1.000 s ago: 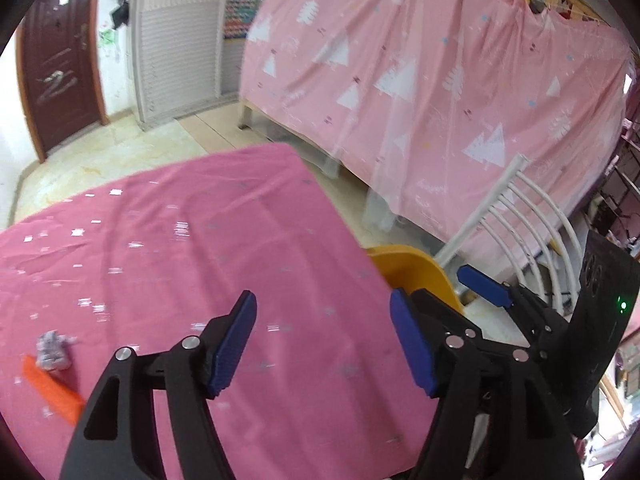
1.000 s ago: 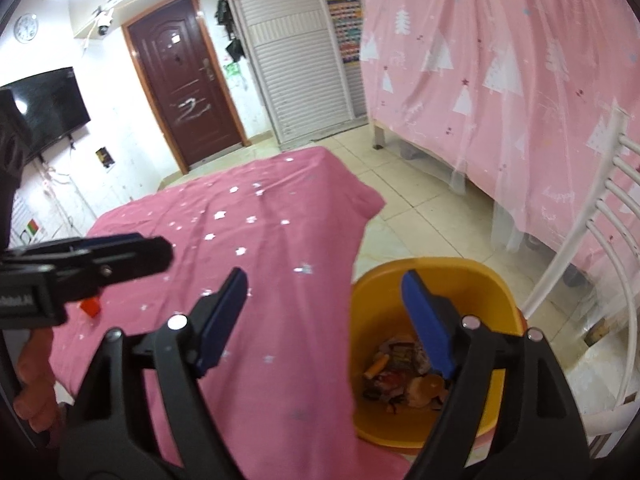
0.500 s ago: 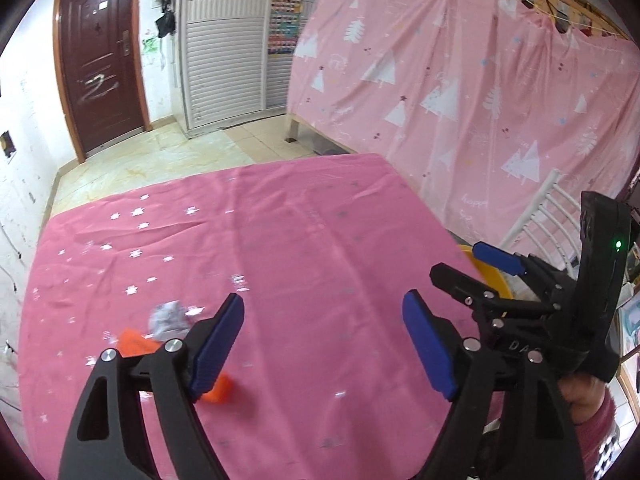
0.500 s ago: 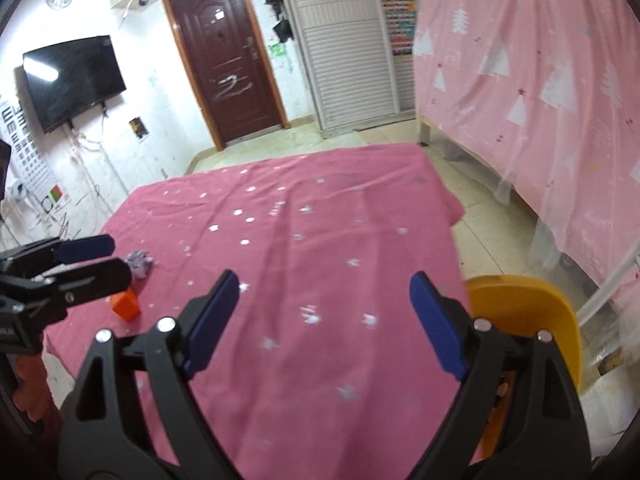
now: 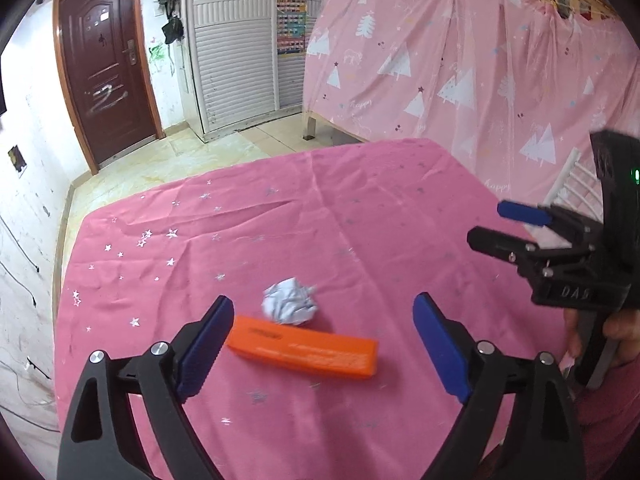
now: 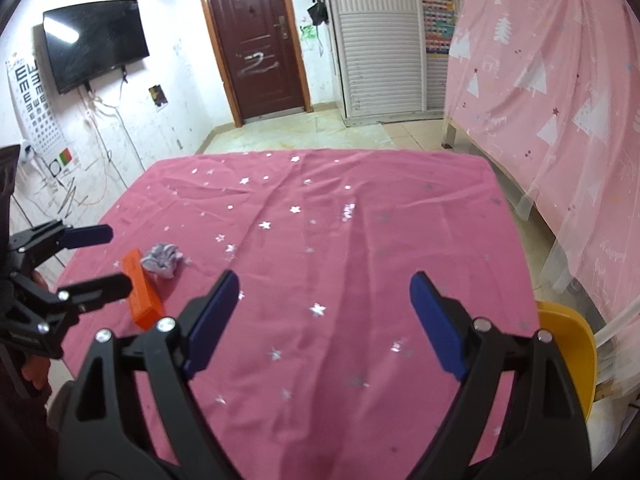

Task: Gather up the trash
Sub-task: 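Move both open grippers back over the orange box and paper ball, then grasp the orange box with the left gripper while the right gripper grasps the white paper ball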

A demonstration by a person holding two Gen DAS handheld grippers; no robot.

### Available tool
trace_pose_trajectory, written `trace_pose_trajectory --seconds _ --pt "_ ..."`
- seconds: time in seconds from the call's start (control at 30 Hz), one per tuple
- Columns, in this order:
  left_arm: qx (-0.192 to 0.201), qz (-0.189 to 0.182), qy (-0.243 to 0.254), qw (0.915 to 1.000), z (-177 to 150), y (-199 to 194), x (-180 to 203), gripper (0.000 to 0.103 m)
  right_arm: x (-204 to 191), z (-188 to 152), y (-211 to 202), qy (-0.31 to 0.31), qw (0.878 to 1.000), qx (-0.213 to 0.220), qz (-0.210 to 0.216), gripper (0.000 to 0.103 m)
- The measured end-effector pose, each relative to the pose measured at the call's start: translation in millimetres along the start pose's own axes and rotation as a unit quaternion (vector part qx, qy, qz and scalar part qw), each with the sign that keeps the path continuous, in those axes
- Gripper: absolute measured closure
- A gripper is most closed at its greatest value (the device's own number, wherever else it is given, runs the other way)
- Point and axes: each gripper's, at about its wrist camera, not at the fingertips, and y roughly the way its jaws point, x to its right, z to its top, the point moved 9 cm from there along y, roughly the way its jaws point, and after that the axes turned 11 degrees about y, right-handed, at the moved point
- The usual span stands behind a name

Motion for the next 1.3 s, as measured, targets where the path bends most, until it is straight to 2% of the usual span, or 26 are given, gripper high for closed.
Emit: trace_pose_trajectory --seconds 0.4,0.67,0.77,1.0,1.27,1.3 --pt "-0.009 -0.053 0.074 0.9958 -19.3 25.8 3.1 0.014 -44.1 11.6 22.6 -0.029 0.999 -0.014 -0.001 0.017" --pt "0.001 -0.052 0.111 0.9924 -23.6 31.4 11.2 0.011 -60.3 12.2 34.9 -0.042 0.999 -0.025 -0.002 0.017" --pt "0.002 -0.043 0.115 0.9924 -23.8 33.9 10.8 0.011 -65.2 10.4 37.7 -0.044 0.999 -0.029 -0.001 0.017" --pt "0.002 -0.046 0.084 0.9954 -19.6 33.6 -2.6 0.011 -77.1 6.8 42.7 -0.055 0.998 -0.035 0.002 0.017" --pt "-0.021 -0.038 0.097 0.9943 -22.1 47.3 0.4 0.011 -73.9 7.5 41.5 -0.050 0.998 -0.034 -0.001 0.017" --pt "-0.022 -0.038 0.095 0.9945 -22.3 48.2 -0.1 0.014 -74.3 7.0 41.8 -0.050 0.998 -0.035 0.000 0.017"
